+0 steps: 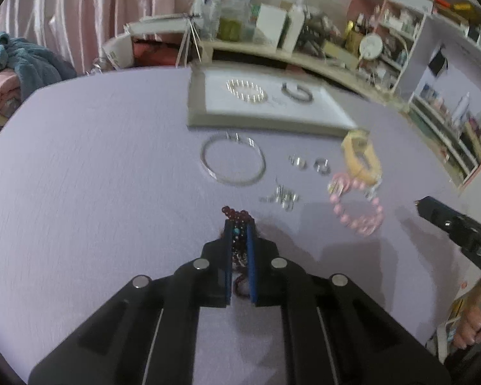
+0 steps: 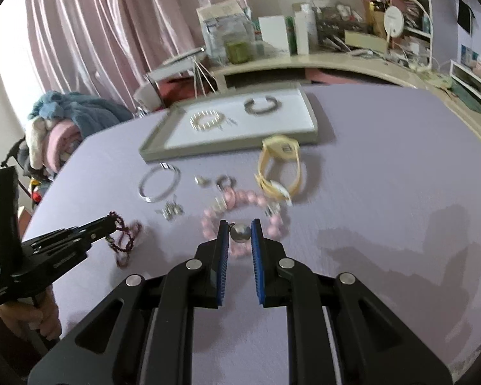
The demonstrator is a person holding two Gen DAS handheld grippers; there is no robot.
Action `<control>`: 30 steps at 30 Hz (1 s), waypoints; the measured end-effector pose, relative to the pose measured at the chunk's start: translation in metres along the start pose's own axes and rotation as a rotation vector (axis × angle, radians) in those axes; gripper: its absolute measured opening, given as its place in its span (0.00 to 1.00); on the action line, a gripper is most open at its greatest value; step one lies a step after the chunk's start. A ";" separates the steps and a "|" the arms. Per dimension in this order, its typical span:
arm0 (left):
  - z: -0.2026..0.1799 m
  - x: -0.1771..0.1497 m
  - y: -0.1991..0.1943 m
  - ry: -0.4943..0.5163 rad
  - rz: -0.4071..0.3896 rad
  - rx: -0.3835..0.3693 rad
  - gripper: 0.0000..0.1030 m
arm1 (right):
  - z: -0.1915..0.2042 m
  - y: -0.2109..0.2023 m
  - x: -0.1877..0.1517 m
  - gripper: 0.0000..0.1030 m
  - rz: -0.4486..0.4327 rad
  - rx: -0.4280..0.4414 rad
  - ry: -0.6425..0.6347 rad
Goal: Organize jewelry
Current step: 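Grasp the dark red beaded bracelet with the left gripper while the right holds the pearl, then carry the red bracelet and pearl earring into the tray and release both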
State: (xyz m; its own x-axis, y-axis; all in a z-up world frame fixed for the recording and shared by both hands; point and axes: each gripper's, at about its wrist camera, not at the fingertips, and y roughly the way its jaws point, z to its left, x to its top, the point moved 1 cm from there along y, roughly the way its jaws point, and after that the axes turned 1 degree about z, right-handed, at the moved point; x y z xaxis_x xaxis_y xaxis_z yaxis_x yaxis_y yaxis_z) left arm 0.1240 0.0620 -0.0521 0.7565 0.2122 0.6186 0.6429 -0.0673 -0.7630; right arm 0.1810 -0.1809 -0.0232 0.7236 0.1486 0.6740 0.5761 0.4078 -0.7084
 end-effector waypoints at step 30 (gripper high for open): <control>-0.014 0.131 -0.094 -0.004 -0.258 -0.035 0.04 | 0.017 0.008 0.072 0.14 -0.146 0.076 -0.031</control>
State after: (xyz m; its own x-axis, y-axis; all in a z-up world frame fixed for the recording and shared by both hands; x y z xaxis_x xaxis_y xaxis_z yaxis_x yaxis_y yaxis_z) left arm 0.1645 0.0825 0.1031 0.5666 0.2307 0.7910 0.8182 -0.0439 -0.5733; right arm 0.2313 -0.1515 0.0237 0.6218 0.1105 0.7754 0.6428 0.4936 -0.5858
